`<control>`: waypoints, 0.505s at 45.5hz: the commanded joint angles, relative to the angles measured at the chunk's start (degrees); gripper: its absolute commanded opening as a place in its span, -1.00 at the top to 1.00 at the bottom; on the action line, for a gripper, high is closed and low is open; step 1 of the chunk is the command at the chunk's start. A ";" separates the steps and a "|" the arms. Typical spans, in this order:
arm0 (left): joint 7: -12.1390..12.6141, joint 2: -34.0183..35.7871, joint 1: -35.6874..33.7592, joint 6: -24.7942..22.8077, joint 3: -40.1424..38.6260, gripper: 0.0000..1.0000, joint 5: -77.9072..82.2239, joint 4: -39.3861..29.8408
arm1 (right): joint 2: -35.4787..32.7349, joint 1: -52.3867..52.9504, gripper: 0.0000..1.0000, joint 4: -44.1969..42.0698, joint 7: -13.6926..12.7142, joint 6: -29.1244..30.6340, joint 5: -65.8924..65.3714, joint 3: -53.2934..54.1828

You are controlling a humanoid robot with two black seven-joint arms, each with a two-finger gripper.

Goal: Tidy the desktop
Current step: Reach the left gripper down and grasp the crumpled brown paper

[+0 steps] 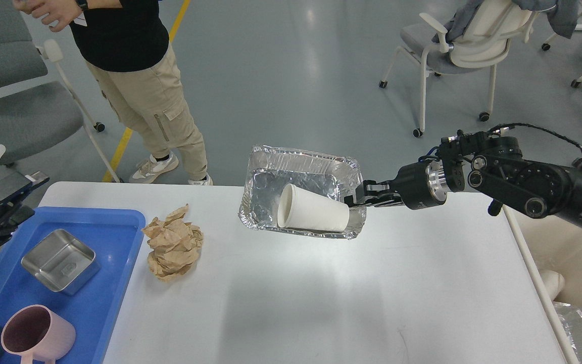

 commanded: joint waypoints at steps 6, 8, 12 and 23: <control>0.80 4.85 9.68 -0.07 -8.59 -0.94 -6.47 -0.58 | -0.52 -0.36 1.00 -0.03 0.00 0.09 0.00 -0.09; 1.77 7.22 11.44 -0.07 -8.68 -0.94 -8.31 -0.58 | -0.61 -0.36 1.00 -0.03 0.00 0.09 0.00 -0.09; 3.09 12.75 16.18 -0.07 -9.64 -0.94 -12.71 -0.58 | -0.79 -0.36 1.00 0.06 0.00 0.09 0.08 -0.61; 0.98 17.95 19.71 -1.56 -12.19 -0.94 -15.36 -0.75 | -0.44 -0.27 1.00 0.06 0.00 0.00 0.00 -0.96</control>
